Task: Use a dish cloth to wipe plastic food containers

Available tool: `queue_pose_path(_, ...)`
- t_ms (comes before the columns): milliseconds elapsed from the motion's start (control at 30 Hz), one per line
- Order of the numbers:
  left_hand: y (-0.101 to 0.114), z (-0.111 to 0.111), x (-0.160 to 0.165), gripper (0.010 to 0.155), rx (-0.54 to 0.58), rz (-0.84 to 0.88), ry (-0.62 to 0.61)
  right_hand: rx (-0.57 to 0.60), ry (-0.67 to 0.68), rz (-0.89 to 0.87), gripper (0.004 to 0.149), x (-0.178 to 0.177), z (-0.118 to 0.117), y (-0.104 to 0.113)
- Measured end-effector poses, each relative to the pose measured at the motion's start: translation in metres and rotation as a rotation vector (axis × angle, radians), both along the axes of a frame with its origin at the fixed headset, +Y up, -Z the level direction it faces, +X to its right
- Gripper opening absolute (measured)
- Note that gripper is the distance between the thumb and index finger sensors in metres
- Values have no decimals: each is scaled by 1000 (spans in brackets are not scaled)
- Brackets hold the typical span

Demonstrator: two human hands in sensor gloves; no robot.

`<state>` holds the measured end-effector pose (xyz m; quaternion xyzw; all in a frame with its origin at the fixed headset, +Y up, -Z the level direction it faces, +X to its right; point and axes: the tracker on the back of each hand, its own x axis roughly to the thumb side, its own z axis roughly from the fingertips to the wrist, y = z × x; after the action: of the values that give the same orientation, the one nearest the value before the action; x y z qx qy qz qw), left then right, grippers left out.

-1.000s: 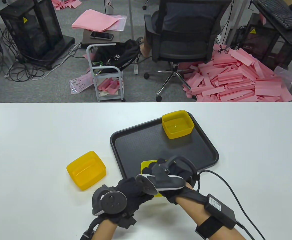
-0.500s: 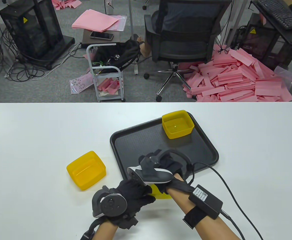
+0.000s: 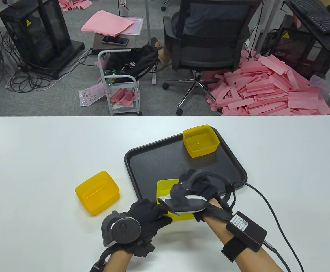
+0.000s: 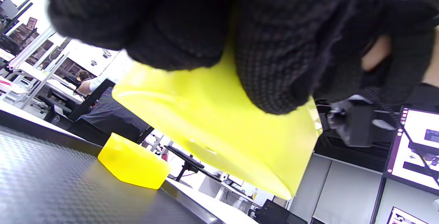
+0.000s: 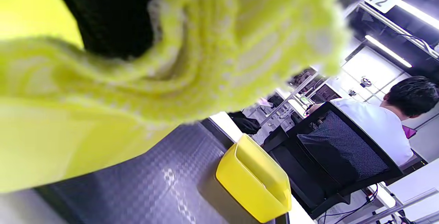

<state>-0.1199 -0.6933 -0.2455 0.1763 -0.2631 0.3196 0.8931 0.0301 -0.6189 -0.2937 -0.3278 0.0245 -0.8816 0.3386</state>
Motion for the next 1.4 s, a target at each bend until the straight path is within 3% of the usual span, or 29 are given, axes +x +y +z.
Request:
queue_pose_path(200,1,4,3,38,5,1,12,-172,-46,57,42,-5,12,1)
queue_pose_path(333,1,6,0,38,-6,27,4,-296,-89,-74,43,-1,13,8)
queue_pose_path(500,2,8,4,38,11,48,-25,-367,-100,-263,46,-3,10,15)
queue_pose_path(800,6,13,11,39,42,21,-57,-138,-74,-356,50,-23,4,21)
queue_pose_path(900,6,15,13,38,49,16,-62,17,-52,-290,49,-28,1,19)
queue_pose_path(1000,7,15,13,38,57,24,-59,93,-26,-260,48,-25,-3,18)
queue_pose_path(1200,8,14,8,38,56,48,-33,140,-31,-159,47,-15,-6,14)
queue_pose_path(1400,7,13,5,38,42,53,-8,83,-28,-78,46,2,-6,13)
